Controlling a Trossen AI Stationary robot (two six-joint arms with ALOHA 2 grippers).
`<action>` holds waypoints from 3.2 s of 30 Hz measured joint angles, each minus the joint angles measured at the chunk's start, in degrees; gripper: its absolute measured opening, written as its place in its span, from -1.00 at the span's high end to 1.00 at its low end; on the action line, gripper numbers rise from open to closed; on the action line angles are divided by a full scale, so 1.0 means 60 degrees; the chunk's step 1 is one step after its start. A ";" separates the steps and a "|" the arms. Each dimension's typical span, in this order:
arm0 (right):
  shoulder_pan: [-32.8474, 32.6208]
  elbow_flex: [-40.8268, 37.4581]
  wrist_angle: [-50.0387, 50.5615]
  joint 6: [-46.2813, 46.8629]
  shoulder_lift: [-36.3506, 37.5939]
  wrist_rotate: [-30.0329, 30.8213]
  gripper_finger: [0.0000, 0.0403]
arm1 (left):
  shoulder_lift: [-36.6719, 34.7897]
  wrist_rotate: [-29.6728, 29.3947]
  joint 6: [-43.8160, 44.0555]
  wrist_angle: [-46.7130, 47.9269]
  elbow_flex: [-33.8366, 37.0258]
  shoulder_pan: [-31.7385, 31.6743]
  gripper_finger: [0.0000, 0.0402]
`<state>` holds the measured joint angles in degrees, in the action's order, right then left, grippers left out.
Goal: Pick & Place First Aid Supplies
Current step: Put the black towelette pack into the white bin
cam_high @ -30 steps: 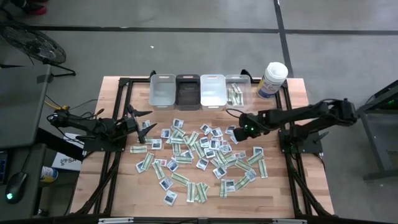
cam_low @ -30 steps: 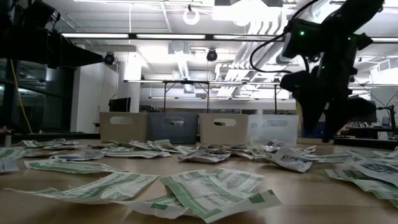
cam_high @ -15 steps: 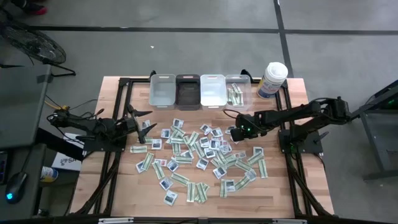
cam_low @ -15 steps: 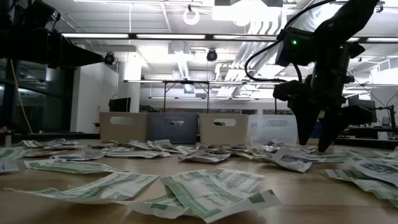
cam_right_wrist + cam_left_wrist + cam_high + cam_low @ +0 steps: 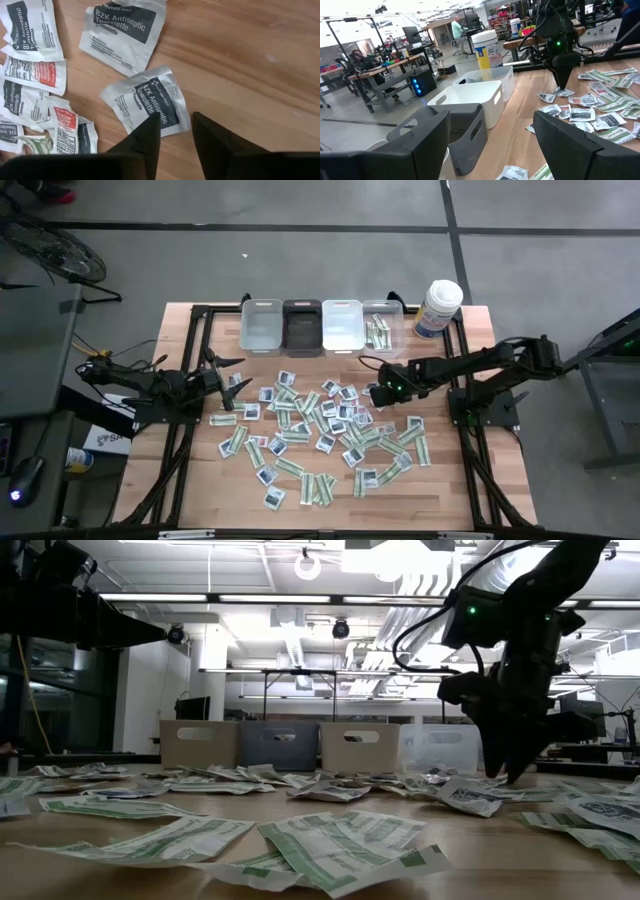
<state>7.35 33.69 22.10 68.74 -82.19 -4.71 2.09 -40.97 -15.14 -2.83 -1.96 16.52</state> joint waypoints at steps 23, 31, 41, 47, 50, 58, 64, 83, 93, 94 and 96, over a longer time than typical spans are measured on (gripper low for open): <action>-0.0004 -0.0011 -0.0062 -0.0297 -0.0022 0.0060 0.99 | 0.0001 0.0001 0.0000 0.0002 -0.0002 0.0000 -0.40; -0.0007 0.0332 0.0260 -0.0451 0.0758 -0.0040 1.00 | 0.0004 0.0000 0.0000 0.0002 -0.0002 0.0002 -0.40; 0.0469 0.2216 0.1736 -0.1619 0.1304 0.0337 1.00 | 0.0002 0.0000 0.0000 0.0000 -0.0002 0.0002 -0.40; 0.0968 0.2869 0.1848 -0.2197 0.1300 0.0470 1.00 | 0.0002 0.0002 0.0000 0.0004 -0.0002 0.0000 -0.40; 0.1170 0.3062 0.1780 -0.2259 0.1242 0.0549 1.00 | 0.0000 0.0003 0.0000 0.0000 -0.0003 -0.0001 -0.40; 0.1714 0.3467 0.0888 -0.2158 0.0645 0.1107 1.00 | 0.0002 0.0000 0.0000 0.0004 -0.0002 0.0002 -0.40; 0.2369 0.3739 0.0054 -0.1823 -0.0002 0.1378 1.00 | 0.0000 0.0000 0.0000 0.0003 0.0000 -0.0001 -0.40; 0.3595 0.5100 -0.0709 -0.2050 -0.2355 0.0432 0.94 | 0.0002 0.0003 0.0000 0.0000 -0.0003 -0.0002 -0.40; 0.3594 0.5104 -0.0691 -0.2159 -0.2375 0.0399 0.63 | 0.0002 0.0002 0.0000 0.0004 0.0000 0.0000 -0.40; 0.3594 0.5104 -0.0691 -0.2237 -0.2375 0.0358 0.60 | 0.0003 0.0000 0.0000 0.0000 0.0000 0.0002 -0.40; 0.3592 0.5104 -0.0641 -0.2325 -0.2371 0.0282 0.54 | 0.0004 0.0000 0.0000 0.0000 0.0000 -0.0001 -0.40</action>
<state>28.91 64.31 18.25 54.79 -96.42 -3.02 2.11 -40.97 -15.14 -2.83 -1.96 16.52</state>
